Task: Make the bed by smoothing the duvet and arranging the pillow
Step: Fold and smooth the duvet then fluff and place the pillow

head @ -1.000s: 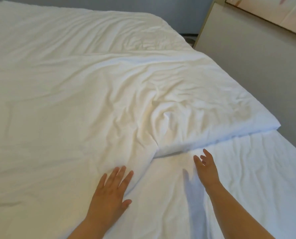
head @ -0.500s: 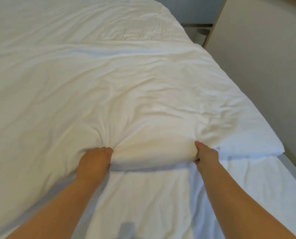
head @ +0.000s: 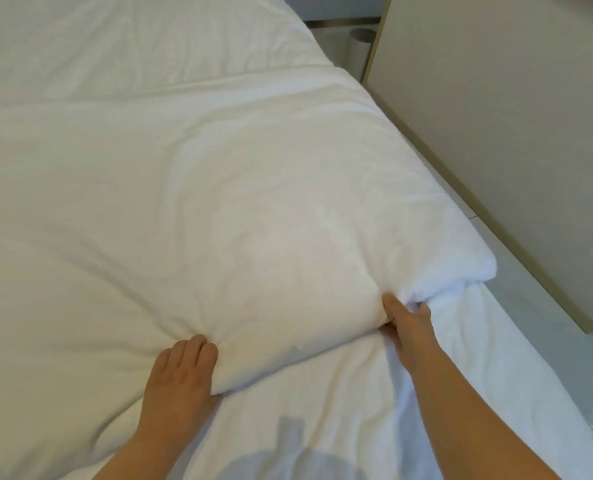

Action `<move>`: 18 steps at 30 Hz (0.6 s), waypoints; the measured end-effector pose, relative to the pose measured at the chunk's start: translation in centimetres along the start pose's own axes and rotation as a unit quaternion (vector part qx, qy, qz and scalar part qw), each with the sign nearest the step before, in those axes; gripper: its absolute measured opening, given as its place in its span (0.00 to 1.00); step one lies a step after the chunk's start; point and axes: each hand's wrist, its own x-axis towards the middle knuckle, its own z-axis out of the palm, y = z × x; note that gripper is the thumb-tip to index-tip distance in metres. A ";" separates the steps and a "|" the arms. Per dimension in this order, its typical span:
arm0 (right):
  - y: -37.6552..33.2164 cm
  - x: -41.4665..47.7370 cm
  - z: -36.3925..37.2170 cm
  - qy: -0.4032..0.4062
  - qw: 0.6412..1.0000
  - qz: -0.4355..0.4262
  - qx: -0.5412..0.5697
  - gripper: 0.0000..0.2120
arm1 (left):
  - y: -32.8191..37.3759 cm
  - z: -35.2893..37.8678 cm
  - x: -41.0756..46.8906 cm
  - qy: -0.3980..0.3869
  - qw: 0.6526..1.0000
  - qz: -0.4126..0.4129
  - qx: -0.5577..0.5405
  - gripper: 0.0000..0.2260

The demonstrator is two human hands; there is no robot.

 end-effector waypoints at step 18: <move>-12.5 17.2 -13.9 -0.003 0.995 0.077 0.066 0.16 | 26.5 6.2 19.1 0.062 0.996 0.002 -0.069 0.23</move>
